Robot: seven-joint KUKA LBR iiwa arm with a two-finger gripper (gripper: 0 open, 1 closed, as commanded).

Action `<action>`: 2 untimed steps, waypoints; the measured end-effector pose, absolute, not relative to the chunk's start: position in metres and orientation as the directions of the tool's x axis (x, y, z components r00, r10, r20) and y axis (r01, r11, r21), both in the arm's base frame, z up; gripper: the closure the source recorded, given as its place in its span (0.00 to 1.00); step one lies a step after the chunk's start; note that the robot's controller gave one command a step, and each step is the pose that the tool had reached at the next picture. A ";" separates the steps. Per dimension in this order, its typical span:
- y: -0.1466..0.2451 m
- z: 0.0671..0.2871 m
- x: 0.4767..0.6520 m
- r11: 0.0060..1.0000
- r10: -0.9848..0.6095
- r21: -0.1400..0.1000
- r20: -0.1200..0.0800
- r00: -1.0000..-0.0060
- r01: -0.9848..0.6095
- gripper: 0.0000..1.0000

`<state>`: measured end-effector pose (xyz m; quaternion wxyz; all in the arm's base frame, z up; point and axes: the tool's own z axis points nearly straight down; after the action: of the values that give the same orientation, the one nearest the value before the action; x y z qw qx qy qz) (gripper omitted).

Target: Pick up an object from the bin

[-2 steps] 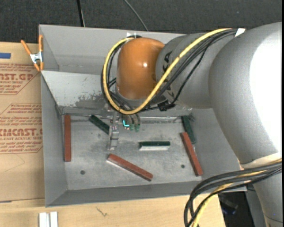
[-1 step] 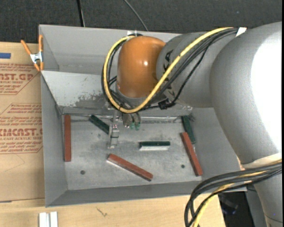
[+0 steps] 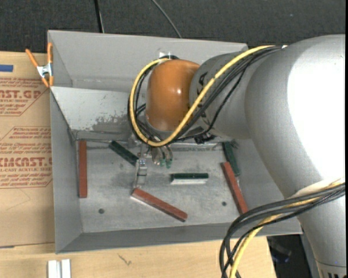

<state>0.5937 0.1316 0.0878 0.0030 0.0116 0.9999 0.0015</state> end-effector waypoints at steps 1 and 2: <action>0.102 0.070 0.591 0.969 0.247 0.002 -0.002 -0.969 0.247 1.00; 0.102 0.070 0.591 0.969 0.247 0.002 -0.001 -0.969 0.247 0.00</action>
Offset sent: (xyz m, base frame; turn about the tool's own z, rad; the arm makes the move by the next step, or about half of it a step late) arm 0.0000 0.0000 0.0000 0.0000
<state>0.5911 0.1022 0.0697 0.0004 0.1246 0.9922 0.0008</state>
